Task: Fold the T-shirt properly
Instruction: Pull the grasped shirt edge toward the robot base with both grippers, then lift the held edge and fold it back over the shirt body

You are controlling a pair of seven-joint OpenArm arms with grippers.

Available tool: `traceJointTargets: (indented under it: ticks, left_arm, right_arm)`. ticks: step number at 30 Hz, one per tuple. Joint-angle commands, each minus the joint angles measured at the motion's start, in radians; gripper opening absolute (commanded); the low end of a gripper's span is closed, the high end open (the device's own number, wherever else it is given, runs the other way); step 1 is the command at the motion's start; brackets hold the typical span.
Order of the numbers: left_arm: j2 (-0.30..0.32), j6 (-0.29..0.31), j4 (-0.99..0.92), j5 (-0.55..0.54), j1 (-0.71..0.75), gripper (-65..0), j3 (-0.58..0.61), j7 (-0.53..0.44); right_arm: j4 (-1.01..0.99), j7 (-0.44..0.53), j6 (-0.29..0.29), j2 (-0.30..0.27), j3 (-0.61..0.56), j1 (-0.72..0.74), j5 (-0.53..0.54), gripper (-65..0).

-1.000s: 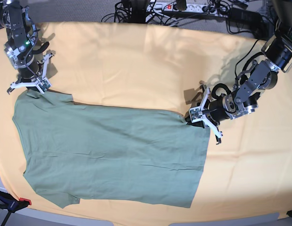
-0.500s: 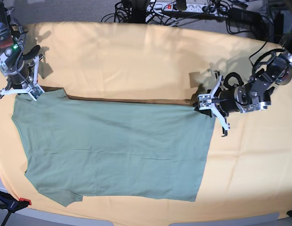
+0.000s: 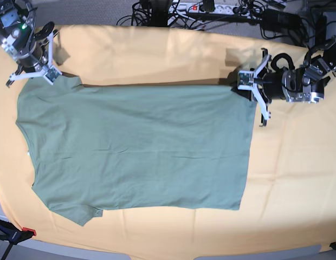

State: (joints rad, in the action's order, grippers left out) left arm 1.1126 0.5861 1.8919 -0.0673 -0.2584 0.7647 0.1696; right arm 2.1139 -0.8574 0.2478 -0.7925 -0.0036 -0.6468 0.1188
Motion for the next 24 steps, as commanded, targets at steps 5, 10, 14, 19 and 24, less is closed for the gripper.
traceJointTargets:
  ticks: [5, 10, 14, 19, 24]
  left_arm:
    - [0.068, 0.0, 0.055, 0.01, 0.056, -65.0, -0.012, -0.01]
    - [0.124, 0.025, 0.11, 0.01, 0.086, -65.0, -0.012, -0.01]
    - [0.166, 0.03, 0.151, 0.01, 0.086, -65.0, -0.012, -0.011]
    - [0.195, 0.033, 0.192, 0.006, 0.086, -65.0, -0.012, -0.007]
    - [0.204, 0.105, 0.203, -0.011, 0.086, -65.0, -0.012, -0.007]
  right_arm:
    - [0.09, -0.015, -0.059, -0.019, 0.011, -0.129, -0.122, -65.0]
    - [0.151, -0.031, -0.082, -0.018, 0.011, -0.253, -0.129, -65.0]
    - [0.184, -0.031, -0.111, 0.014, 0.011, -0.335, -0.213, -65.0]
    - [0.215, -0.045, -0.117, 0.07, 0.011, -0.401, -0.229, -65.0]
    - [0.229, -0.056, -0.118, 0.089, 0.011, -0.452, -0.233, -65.0]
